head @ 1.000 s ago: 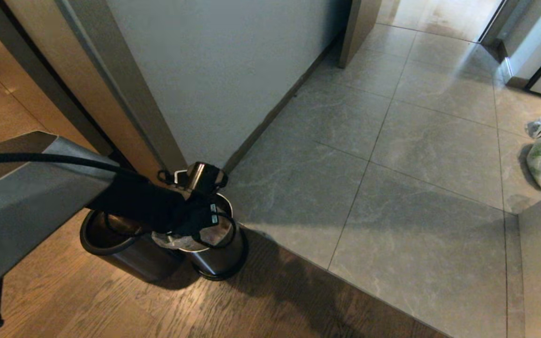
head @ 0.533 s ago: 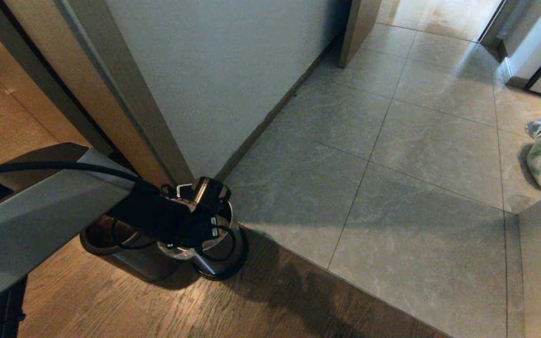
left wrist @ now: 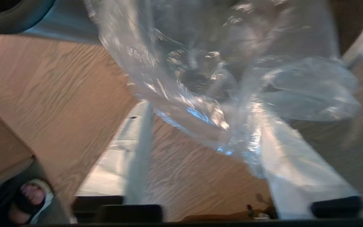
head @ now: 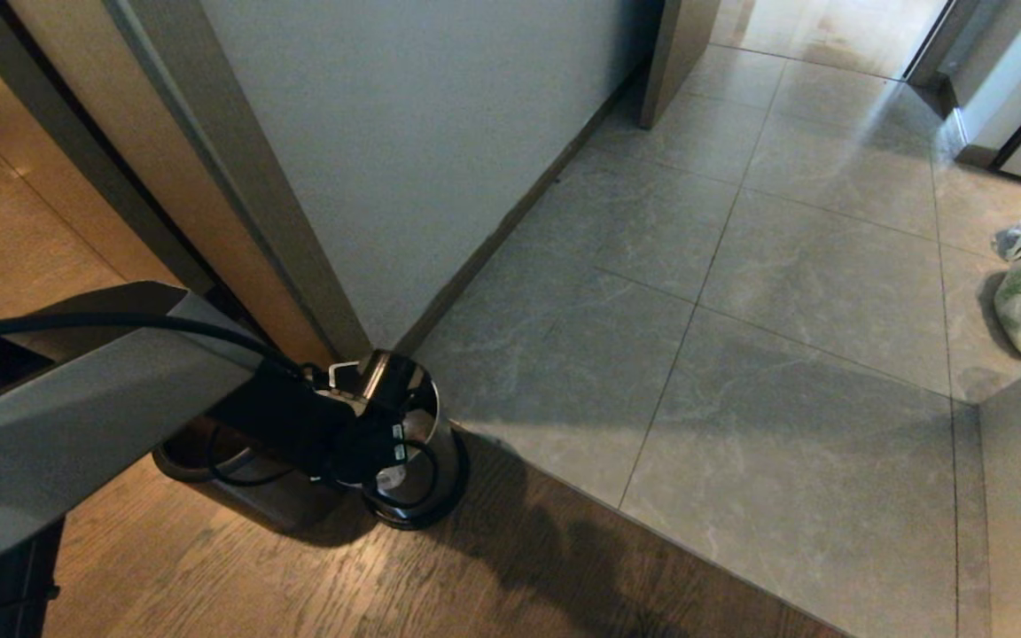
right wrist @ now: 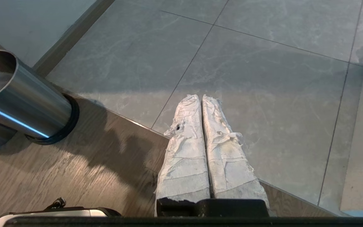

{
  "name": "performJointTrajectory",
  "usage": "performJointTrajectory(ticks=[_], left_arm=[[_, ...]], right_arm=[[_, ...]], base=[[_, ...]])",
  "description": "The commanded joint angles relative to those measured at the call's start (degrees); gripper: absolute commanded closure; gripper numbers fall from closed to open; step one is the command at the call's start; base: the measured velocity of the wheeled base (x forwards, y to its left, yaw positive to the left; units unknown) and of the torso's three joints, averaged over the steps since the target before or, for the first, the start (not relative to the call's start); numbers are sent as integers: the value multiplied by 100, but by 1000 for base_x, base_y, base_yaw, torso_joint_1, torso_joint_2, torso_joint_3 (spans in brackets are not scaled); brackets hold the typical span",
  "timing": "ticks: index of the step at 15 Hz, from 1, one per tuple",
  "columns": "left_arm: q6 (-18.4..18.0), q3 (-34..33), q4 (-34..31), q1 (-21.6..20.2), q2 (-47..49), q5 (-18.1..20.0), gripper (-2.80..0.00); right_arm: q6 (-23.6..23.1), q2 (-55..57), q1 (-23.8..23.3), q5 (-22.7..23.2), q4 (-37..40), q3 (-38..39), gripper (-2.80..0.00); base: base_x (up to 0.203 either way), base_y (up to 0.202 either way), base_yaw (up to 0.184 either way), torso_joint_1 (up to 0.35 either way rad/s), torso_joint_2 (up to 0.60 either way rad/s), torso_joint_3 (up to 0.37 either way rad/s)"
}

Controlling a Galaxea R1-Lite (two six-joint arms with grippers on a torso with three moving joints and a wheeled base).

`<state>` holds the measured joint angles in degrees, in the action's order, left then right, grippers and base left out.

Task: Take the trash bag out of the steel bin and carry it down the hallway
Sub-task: Pick up the trash bag

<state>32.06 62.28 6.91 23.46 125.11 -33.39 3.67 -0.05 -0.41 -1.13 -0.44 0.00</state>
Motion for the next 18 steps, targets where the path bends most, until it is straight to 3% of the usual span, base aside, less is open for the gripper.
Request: performJointTrajectory(ticks=[1,10,18], left_arm=[[19,-86,5,-80,40,-11,-280],[151,-209,302,-307,244,-5,-280],[243,-271,663,-499,467,434,-280]], right_arm=[[2,-4,-2,-1,0,9,0],[2,-4,-2,-1,0,9,0],[2,-4,-2,-1,0,9,0]], base=[[0,0,0,0,0,0],[0,0,0,0,0,0],[0,0,0,0,0,0]])
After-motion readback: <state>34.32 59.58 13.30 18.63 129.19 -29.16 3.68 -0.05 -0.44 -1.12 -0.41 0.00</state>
